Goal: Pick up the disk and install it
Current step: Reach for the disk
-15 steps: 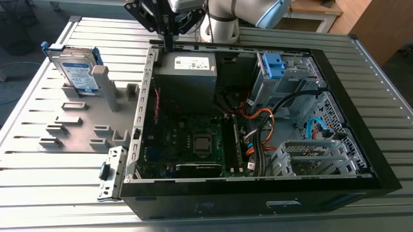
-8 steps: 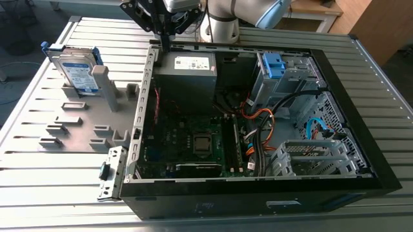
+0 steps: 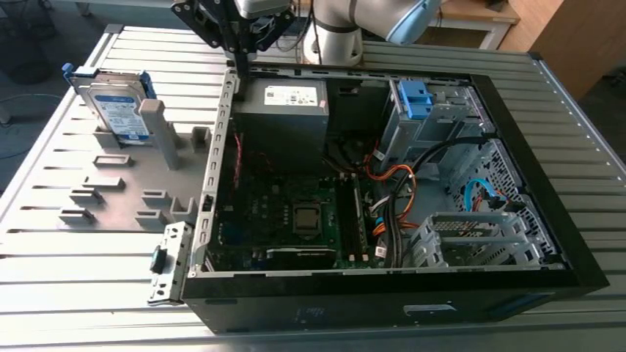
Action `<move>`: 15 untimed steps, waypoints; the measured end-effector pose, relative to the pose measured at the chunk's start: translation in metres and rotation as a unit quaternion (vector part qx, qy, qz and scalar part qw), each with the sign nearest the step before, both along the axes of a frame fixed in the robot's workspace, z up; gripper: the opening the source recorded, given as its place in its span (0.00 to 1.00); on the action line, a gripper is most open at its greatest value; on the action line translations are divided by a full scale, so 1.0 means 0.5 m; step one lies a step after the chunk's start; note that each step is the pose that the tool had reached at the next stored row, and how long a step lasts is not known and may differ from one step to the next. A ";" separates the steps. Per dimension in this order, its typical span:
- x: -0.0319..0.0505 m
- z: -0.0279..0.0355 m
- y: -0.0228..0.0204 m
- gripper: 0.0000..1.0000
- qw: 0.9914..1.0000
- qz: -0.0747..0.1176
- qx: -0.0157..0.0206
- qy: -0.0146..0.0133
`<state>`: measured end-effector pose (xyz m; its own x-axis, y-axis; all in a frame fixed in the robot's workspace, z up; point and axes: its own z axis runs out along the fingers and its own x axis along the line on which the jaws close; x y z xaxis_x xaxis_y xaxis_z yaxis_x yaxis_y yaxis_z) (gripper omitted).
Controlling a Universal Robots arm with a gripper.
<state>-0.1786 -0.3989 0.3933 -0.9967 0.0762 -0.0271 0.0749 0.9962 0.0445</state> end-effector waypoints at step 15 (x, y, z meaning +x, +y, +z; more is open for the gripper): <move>-0.041 0.000 0.0000 0.11 1.000 0.000 0.000 0.000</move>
